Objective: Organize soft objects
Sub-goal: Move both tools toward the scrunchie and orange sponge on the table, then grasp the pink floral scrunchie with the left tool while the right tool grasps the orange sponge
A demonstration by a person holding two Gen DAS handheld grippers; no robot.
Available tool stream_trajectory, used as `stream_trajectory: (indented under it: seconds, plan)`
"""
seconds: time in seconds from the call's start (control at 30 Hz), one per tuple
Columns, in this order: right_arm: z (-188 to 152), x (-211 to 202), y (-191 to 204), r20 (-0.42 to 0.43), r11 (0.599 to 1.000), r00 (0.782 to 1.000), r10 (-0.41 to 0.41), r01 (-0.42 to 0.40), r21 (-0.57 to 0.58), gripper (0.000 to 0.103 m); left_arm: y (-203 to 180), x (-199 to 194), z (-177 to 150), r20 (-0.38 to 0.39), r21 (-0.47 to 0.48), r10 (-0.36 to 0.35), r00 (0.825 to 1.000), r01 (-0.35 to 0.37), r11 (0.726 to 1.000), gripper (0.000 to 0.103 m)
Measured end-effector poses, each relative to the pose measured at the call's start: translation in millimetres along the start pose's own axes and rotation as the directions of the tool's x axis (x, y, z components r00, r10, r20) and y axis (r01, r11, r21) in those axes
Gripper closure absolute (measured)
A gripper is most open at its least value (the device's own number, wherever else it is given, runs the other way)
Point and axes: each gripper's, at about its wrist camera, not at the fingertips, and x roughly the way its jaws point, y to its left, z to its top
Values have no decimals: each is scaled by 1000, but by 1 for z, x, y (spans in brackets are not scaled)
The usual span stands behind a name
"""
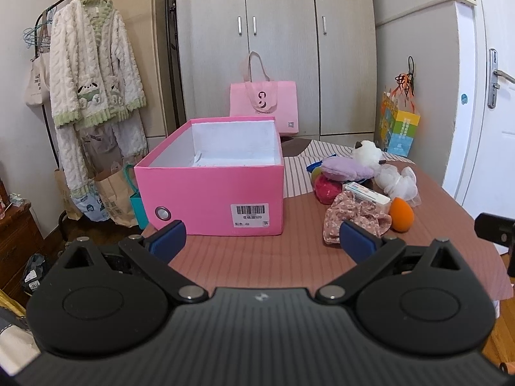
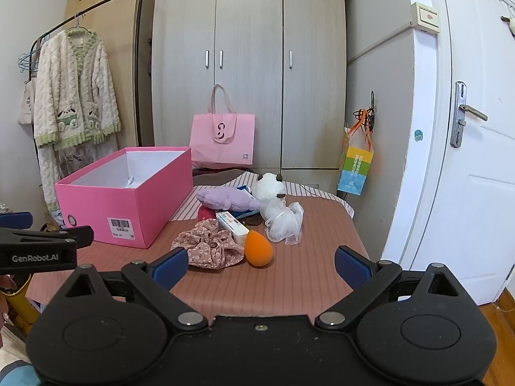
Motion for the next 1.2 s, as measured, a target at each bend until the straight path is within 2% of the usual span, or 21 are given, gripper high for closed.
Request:
stream_trajectory:
  seconds: [0.2,0.43,0.6,0.67,0.77,0.87,1.03,1.1,1.2]
  plan:
    - [0,5,-3,-18,1000,1000,-2,2,14,4,4,1,-1,6,-41,-11,1000,11,999,0]
    - [0,5,-3,-21,1000,1000,-5,5,12,4,4,2,3,-10,-46,-5,1000,5,999,0]
    - [12,-4,1,18,997,1000,-18,19,-80,4,2,-2,12,-15,-25,25,1000,-25,999,0]
    - [17,-6,1,32,995,999,-17,20,-95,4,2,-6,18,7,-27,25,1000,-25,999,0]
    - [24,-7,-3,37,996,999,17,-13,-87,4,3,-9,26,35,-34,16,999,-14,999,0]
    - [27,0,-12,47,998,997,54,-52,-41,1,0,-4,34,26,-28,10,1000,-9,1000,0]
    - [10,35,-31,120,992,985,128,-129,2,0,-12,21,36,27,3,0,1000,0,1000,0]
    - [6,53,-37,105,987,982,158,-160,10,0,-20,31,34,44,28,4,999,-5,1000,0]
    - [3,81,-45,61,982,981,187,-189,29,1,-30,52,30,26,37,-47,999,46,998,3]
